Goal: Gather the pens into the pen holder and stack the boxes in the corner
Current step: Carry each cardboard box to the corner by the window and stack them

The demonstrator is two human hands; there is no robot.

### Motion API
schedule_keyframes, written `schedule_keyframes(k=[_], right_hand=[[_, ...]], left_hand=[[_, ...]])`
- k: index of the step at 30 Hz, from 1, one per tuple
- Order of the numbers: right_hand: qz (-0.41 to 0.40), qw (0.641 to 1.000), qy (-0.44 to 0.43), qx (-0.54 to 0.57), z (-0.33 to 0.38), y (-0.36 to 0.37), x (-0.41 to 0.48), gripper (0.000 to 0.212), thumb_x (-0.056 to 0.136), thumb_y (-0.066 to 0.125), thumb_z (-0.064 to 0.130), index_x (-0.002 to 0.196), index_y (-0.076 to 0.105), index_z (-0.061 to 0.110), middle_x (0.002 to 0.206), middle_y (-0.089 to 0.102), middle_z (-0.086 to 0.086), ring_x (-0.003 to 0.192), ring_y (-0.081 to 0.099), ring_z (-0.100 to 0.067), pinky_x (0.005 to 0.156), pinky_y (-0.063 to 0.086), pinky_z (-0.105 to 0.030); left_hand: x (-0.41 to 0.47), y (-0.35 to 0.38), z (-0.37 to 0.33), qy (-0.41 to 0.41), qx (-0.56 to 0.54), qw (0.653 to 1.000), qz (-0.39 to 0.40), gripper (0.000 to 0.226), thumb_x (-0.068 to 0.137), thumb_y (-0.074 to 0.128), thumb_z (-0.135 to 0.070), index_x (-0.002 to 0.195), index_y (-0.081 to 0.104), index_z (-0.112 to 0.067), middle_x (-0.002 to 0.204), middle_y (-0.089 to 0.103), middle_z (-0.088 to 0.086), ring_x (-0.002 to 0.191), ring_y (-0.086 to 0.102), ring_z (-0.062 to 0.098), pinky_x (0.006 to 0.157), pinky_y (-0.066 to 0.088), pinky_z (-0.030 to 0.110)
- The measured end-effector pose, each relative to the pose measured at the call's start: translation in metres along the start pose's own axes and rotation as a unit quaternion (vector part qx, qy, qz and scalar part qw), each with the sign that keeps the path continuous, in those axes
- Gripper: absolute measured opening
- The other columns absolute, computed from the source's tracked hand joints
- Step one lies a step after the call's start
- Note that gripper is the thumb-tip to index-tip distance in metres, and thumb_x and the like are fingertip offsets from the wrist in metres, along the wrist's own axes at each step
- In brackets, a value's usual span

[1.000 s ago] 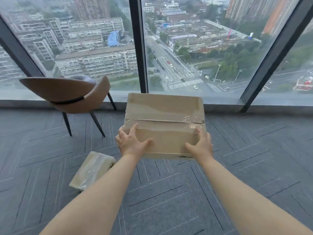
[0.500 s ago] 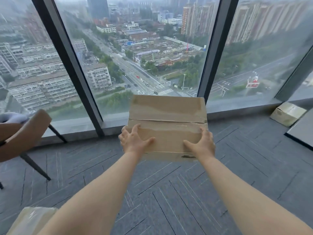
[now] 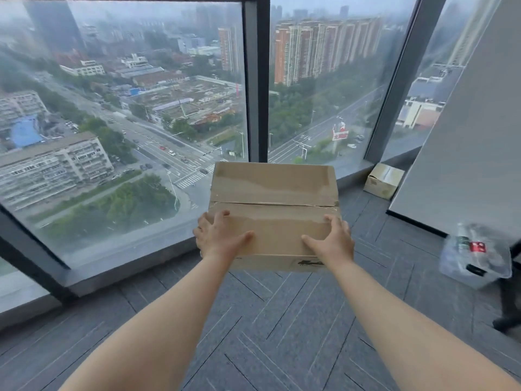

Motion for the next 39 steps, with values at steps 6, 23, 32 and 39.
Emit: schedule_keyframes(k=[6,23,32,39], right_hand=[[-0.053,0.998,0.044,-0.010,-0.017,-0.013,0.074,0.068,0.068,0.074,0.042,0.126,0.043,0.026,0.143,0.034,-0.009,0.124,0.041,-0.037,0.099,0.039,-0.043],[-0.154,0.973,0.172,-0.001,-0.009,0.000,0.310,0.074,0.071,0.073,0.038,0.134,0.035,0.029,0.145,0.031,-0.006,0.124,0.039,-0.035,0.094,0.041,-0.040],[-0.196,0.961,0.193,0.031,-0.041,-0.035,0.417,0.083,0.071,0.073,0.036,0.139,0.025,0.033,0.145,0.031,-0.007,0.124,0.040,-0.037,0.097,0.039,-0.044],[-0.200,0.963,0.177,0.019,-0.083,-0.098,0.541,0.081,0.072,0.073,0.036,0.139,0.028,0.031,0.148,0.029,-0.005,0.125,0.040,-0.037,0.095,0.041,-0.042]], left_hand=[[0.076,0.059,-0.049,0.046,-0.024,0.998,0.045,0.072,0.065,0.077,-0.047,0.126,0.045,-0.029,0.146,0.022,0.012,0.133,0.023,0.036,0.109,0.029,0.047],[0.330,0.193,-0.190,0.152,0.009,0.977,0.149,0.071,0.067,0.075,-0.052,0.129,0.045,-0.033,0.149,0.019,0.013,0.135,0.020,0.036,0.112,0.025,0.044],[0.394,0.273,-0.284,0.182,0.018,0.966,0.180,0.073,0.067,0.074,-0.053,0.132,0.044,-0.036,0.150,0.017,0.012,0.136,0.019,0.035,0.111,0.026,0.045],[0.437,0.358,-0.391,0.180,0.020,0.969,0.169,0.068,0.070,0.072,-0.052,0.130,0.046,-0.034,0.149,0.019,0.013,0.135,0.021,0.036,0.108,0.028,0.044]])
Point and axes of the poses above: each hand's wrist, its own x-axis towards the middle knuckle, its own y-axis out of the palm, z = x × y, the point moved 4 cm from there along x, towards the middle knuckle
